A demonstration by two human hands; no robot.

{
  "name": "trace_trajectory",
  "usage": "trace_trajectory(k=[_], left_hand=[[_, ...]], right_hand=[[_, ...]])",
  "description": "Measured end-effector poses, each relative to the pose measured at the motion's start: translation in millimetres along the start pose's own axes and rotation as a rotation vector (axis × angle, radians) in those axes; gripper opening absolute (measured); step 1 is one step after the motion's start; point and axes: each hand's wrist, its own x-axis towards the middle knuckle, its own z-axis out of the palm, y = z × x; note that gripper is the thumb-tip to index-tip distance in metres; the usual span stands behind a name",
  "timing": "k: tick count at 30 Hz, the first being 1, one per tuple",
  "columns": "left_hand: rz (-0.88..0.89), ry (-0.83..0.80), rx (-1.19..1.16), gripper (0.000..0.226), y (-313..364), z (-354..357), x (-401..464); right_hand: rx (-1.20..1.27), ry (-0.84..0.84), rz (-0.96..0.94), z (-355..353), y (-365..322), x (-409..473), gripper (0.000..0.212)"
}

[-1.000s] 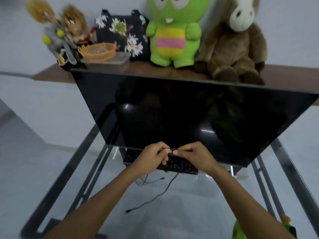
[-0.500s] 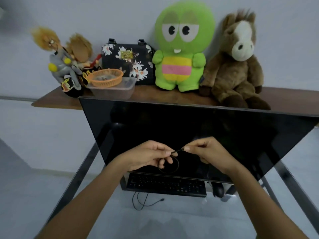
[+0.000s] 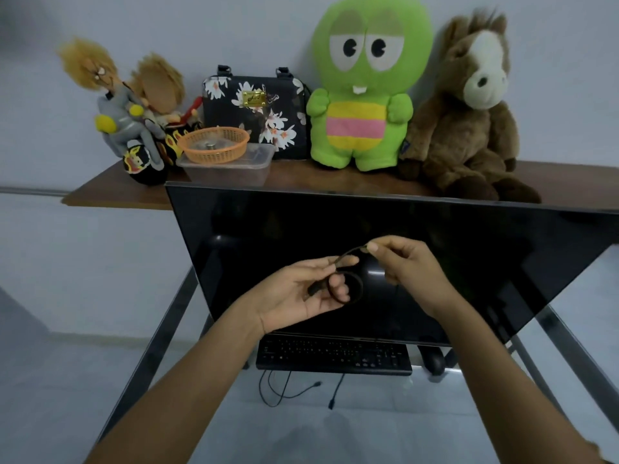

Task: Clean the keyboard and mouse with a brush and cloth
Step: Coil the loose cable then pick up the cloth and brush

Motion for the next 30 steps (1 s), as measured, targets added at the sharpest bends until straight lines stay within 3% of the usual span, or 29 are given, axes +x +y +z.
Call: trace_trajectory(k=[6, 11, 16, 21, 26, 28, 30], left_hand=[[0.207, 0.162, -0.202, 0.037, -4, 9, 12], [0.324, 0.358, -0.31, 0.017, 1, 11, 28], [0.408, 0.384, -0.403, 0.007, 13, 17, 32], [0.287, 0.542, -0.364, 0.012, 16, 17, 31], [0.426, 0.468, -0.431, 0.013, 15, 8, 35], [0.495, 0.499, -0.23, 0.017, 10, 2, 37], [0.543, 0.582, 0.231, 0.022, 1, -7, 38]], right_hand=[[-0.048, -0.052, 0.019, 27, 18, -4, 0.015], [-0.24, -0.189, 0.035, 54, 31, -23, 0.031], [-0.452, -0.334, 0.006, 66, 36, -37, 0.043], [-0.538, -0.28, -0.002, 60, 36, -29, 0.036], [-0.628, -0.253, -0.005, 63, 36, -28, 0.046], [-0.66, -0.288, -0.013, 69, 32, -30, 0.05], [-0.692, -0.315, -0.03, 70, 24, -32, 0.048]])
